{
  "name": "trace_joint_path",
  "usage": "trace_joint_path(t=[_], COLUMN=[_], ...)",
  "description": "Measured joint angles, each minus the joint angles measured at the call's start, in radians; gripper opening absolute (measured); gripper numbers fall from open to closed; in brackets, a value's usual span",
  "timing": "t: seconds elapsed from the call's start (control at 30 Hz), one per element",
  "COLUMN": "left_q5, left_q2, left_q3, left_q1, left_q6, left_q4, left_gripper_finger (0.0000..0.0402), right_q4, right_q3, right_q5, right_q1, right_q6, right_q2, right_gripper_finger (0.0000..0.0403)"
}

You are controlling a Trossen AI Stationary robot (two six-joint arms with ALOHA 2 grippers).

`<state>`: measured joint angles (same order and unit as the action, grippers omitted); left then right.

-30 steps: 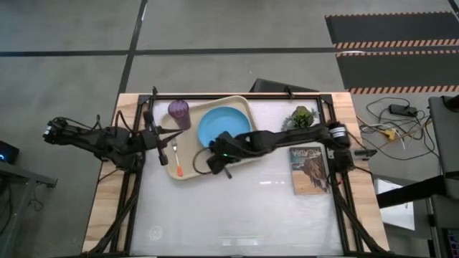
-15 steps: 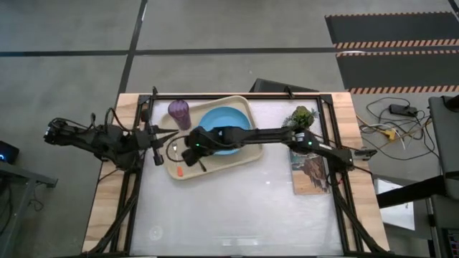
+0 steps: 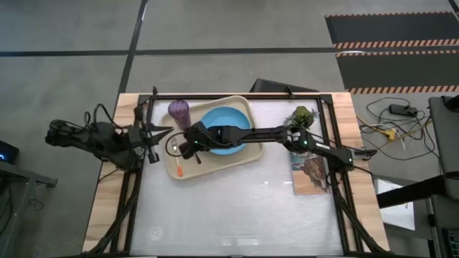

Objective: Pick and place plate/cup/fork/spoon on tray
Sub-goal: Put the black spoon on the gray tray to the right of the orange fork

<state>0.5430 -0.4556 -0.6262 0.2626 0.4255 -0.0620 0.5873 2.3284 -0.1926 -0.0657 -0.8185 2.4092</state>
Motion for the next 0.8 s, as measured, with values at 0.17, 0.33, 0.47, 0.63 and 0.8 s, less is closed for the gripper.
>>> trace_joint_path(t=[0.17, 0.33, 0.47, 0.63, 0.8], left_q5=[0.001, 0.0, 0.001, 0.001, 0.001], left_q2=[0.005, 0.0, 0.001, 0.001, 0.001], left_q3=[0.001, 0.002, 0.002, 0.002, 0.003], left_q1=[0.0, 0.0, 0.0, 0.0, 0.0], left_q6=[0.0, 0.0, 0.0, 0.0, 0.0], left_q4=[0.003, -0.001, 0.001, 0.0, 0.0], left_gripper_finger=[0.0, 0.0, 0.0, 0.0, 0.0], right_q4=[-0.091, -0.171, -0.178, -0.175, -0.185], right_q3=[-0.042, -0.115, -0.133, -0.153, -0.166], right_q5=[-0.006, -0.006, 0.01, 0.008, 0.006], right_q1=[0.007, 0.01, 0.008, 0.009, 0.009], right_q6=[-0.005, -0.039, -0.044, -0.044, -0.054], right_q2=[-0.002, -0.002, -0.002, -0.002, -0.002], right_gripper_finger=[0.0012, 0.0012, 0.0013, 0.0013, 0.0013])
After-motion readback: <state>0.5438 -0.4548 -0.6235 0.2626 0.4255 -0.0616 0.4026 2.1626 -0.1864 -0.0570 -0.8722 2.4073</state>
